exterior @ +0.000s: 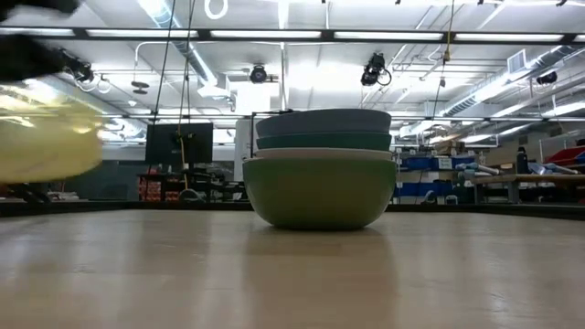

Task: Nest bowls inside each other
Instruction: Stack the yellow bowl on top of the red bowl

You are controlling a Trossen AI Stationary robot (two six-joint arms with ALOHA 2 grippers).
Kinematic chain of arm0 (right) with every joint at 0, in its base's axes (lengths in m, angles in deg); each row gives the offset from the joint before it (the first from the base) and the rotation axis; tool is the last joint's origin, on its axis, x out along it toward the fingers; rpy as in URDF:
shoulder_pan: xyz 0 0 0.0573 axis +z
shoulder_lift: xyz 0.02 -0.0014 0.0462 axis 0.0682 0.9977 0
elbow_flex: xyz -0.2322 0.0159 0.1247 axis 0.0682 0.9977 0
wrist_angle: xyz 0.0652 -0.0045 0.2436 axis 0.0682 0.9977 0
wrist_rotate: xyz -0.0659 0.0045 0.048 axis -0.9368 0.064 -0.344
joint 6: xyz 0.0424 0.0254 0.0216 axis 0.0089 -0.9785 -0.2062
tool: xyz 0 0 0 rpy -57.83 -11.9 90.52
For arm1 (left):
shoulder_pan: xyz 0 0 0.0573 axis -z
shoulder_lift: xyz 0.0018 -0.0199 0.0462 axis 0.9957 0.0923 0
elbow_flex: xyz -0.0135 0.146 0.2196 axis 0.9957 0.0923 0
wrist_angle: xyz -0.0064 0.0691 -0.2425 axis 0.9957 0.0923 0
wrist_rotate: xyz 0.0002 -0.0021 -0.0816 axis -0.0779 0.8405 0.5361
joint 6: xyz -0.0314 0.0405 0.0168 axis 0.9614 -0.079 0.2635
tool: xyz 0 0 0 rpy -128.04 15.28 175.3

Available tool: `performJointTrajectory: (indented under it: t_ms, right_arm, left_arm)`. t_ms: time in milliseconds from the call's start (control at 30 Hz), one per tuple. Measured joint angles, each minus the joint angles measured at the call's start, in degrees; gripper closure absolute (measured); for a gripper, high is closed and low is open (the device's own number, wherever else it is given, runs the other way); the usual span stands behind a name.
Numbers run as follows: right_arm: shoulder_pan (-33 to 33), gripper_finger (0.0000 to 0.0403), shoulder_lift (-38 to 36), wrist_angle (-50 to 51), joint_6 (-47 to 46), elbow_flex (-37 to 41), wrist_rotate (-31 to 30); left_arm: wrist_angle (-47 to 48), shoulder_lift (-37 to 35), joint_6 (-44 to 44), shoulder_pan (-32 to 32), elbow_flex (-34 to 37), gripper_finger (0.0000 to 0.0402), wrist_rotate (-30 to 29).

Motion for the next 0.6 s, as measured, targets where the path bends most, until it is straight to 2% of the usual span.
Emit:
performJointTrajectory:
  t_ms: [67,200,267,400,600]
  right_arm:
    - [0.0,0.0230,0.0,0.0,-0.1,0.0,0.0]
    - [0.1,0.0230,0.0,0.0,-0.3,0.0,0.0]
    - [0.2,0.0230,0.0,0.2,-0.3,0.0,0.0]
    - [0.2,0.0230,0.0,0.2,-0.3,0.0,0.0]
    - [0.9,0.0231,0.0,0.2,0.0,0.0,-0.1]
  left_arm:
    - [0.0,0.0,-8.0,-3.1,-3.5,0.0398,-4.3]
    - [0.2,0.0,-23.9,-8.8,-9.4,0.0399,-9.0]
    - [-4.8,0.0,-33.4,-11.6,-11.0,0.0399,-9.3]
    - [-16.3,0.5,-48.5,-19.0,-10.1,0.0400,-2.0]
    - [-24.0,2.7,-58.5,-27.7,-9.5,0.0400,5.5]
